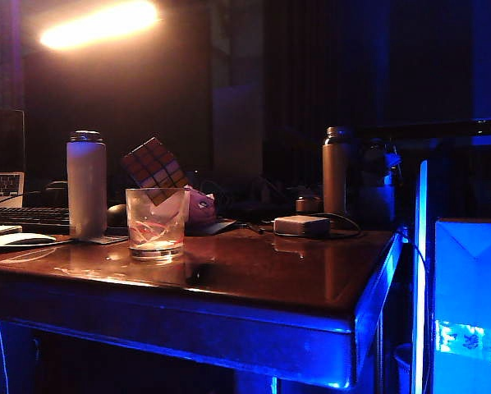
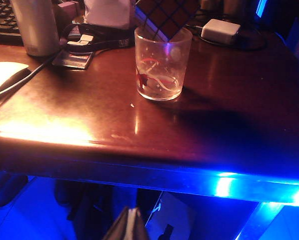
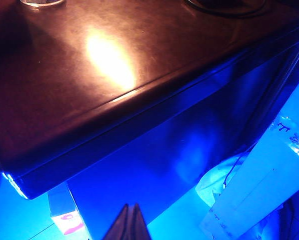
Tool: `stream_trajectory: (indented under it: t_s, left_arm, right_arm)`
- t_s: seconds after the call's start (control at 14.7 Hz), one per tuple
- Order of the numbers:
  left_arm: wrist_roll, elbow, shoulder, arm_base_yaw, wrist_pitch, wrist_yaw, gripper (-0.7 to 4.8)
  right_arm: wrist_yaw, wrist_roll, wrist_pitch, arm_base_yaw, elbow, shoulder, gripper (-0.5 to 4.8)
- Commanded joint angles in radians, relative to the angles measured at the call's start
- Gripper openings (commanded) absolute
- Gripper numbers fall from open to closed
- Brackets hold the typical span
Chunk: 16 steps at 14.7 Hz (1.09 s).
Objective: Stack the Rubik's Cube on top of the glass cup.
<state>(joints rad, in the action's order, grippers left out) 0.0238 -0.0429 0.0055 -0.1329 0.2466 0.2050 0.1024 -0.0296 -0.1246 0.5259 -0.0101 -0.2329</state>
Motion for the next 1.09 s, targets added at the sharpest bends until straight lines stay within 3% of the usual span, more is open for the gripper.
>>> stream_trajectory:
  t_s: [0.07,0.27,0.75,1.09]
  left_arm:
    - [0.002,0.008,0.000,0.000,0.006,-0.003,-0.02]
    - [0.002,0.008,0.000,0.000,0.006,-0.003,-0.02]
    - [0.003,0.008,0.000,0.000,0.006,-0.002,-0.02]
    - [0.002,0.008,-0.001,0.000,0.006,-0.003,-0.02]
  right_arm:
    - [-0.004,0.003,0.007,0.000,0.003,0.006,0.00]
    - [-0.007,0.003,-0.013,-0.016,0.004,0.114,0.00]
    - [-0.010,0.003,-0.006,-0.312,0.003,0.231,0.00]
    - [-0.011,0.003,-0.006,-0.319,0.003,0.231,0.00]
